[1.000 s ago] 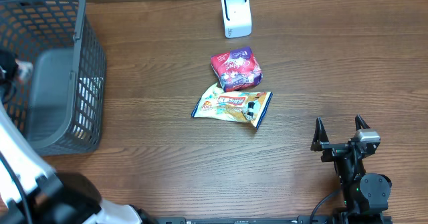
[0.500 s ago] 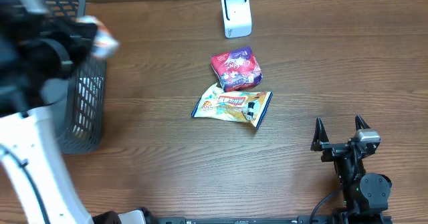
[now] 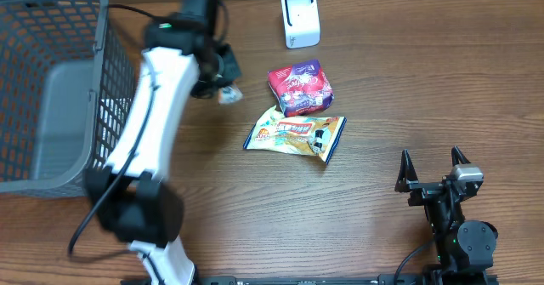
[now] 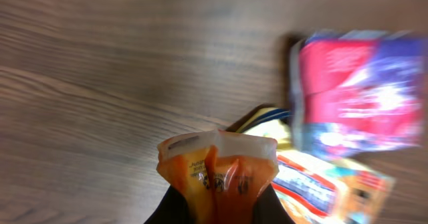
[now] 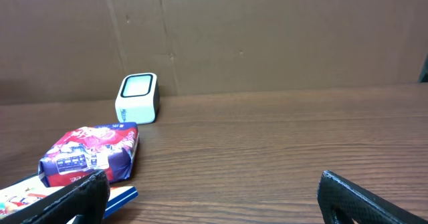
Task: Scan the item barcode
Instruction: 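Carry the small orange pack out and set it left of the yellow bag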
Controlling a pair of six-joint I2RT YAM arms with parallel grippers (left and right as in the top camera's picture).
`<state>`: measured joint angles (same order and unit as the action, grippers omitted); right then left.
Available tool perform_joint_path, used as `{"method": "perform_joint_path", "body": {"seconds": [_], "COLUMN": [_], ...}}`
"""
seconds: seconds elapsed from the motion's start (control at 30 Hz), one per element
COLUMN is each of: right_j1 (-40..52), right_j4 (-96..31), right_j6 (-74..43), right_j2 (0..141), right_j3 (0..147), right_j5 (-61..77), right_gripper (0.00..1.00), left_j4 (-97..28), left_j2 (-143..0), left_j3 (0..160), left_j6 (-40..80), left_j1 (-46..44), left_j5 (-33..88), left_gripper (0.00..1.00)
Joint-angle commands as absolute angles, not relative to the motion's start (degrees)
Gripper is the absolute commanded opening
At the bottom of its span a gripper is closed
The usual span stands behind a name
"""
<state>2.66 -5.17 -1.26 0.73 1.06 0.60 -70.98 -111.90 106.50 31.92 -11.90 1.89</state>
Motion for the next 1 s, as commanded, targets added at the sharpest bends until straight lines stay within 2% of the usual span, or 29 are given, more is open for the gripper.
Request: {"method": "perform_joint_path", "body": {"seconds": [0.0, 0.17, 0.3, 0.43, 0.57, 0.77, 0.97], "right_j1": [2.5, 2.5, 2.5, 2.5, 2.5, 2.5, 2.5], "right_j4": [-4.86, -4.86, -4.86, -4.86, -4.86, -4.86, -4.86], "right_j6": [-0.86, -0.86, -0.86, -0.86, -0.86, -0.86, -0.86], "right_j2": [0.16, 0.16, 0.16, 0.16, 0.16, 0.16, 0.16], "right_j3": [0.47, 0.47, 0.47, 0.47, 0.47, 0.47, 0.47], "right_j5": [0.05, 0.05, 0.05, 0.05, 0.05, 0.05, 0.05], "right_gripper": [1.0, 1.0, 1.0, 1.0, 1.0, 1.0, 1.0], "left_j4": [-71.16, -70.57, -70.72, -70.65, -70.48, -71.4, -77.87], "left_j2": [-118.37, -125.75, -129.69, -130.63, -130.56, -130.47, -130.47], "left_j3": [106.19, 106.19, 106.19, 106.21, 106.41, 107.92, 117.69], "left_j6": [29.69, 29.71, 27.4, 21.52, 17.52, 15.55, 12.8], "left_j1": [-13.82, -14.17, -14.17, -14.7, -16.05, -17.63, -17.45], "left_j5": [-0.67, -4.29, -2.7, 5.8, 10.7, 12.71, 13.96], "left_gripper": [0.06, 0.1, 0.26, 0.31, 0.46, 0.5, 0.56]}}
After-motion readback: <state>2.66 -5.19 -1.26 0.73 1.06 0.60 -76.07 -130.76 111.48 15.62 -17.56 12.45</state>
